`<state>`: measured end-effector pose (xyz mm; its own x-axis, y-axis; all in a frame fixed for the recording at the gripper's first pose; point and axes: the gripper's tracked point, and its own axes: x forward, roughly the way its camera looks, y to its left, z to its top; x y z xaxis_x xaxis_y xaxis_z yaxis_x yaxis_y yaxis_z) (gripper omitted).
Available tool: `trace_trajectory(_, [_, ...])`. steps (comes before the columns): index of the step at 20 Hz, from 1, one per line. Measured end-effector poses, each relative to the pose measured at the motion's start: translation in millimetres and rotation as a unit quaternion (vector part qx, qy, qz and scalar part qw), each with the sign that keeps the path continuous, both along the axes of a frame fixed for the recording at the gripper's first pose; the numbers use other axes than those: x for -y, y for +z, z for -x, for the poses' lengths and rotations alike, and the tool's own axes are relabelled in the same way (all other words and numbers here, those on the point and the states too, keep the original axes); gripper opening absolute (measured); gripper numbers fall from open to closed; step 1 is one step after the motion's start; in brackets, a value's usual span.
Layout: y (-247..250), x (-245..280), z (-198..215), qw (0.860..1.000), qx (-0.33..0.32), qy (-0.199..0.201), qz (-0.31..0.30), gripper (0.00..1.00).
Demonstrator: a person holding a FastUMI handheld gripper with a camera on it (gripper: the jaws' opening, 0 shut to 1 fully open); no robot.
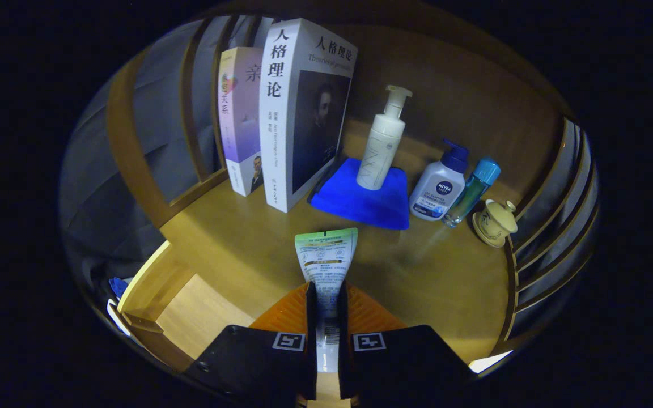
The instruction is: Pull open the drawer, take out the items inside it, and place them on the countertop above the cabinet.
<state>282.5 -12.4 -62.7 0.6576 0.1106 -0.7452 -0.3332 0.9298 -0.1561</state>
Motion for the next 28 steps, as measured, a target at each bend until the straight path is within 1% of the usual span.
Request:
trace_trajectory(1, [-1,1,-7,1.000,0.006,-0.001,0.003,0.21])
trace_trajectory(4, [-5,0,-21,1.000,0.023,-0.006,-0.003,0.21])
trace_trajectory(5, [-9,1,-22,1.000,0.020,-0.009,-0.003,0.26])
trace_trajectory(6, [-10,9,-26,0.999,0.030,-0.016,0.010,0.26])
trace_trajectory(8, [-3,9,-29,0.999,0.051,-0.018,0.008,0.42])
trace_trajectory(11, [22,-9,-15,0.996,0.079,-0.013,-0.042,0.66])
trace_trajectory(13, [36,-14,-4,0.992,0.117,-0.014,-0.052,0.82])
trace_trajectory(15, [55,-19,16,0.985,0.161,-0.022,-0.056,0.98])
trace_trajectory(16, [61,-20,28,0.982,0.177,-0.029,-0.062,0.98])
trace_trajectory(19, [83,-30,67,0.965,0.237,-0.046,-0.101,0.98])
trace_trajectory(22, [94,-28,108,0.955,0.283,-0.038,-0.082,0.97])
trace_trajectory(24, [93,-29,134,0.948,0.306,-0.039,-0.078,0.97])
trace_trajectory(26, [89,-27,158,0.941,0.323,-0.052,-0.089,0.97])
trace_trajectory(28, [76,-30,182,0.939,0.322,-0.059,-0.104,0.98])
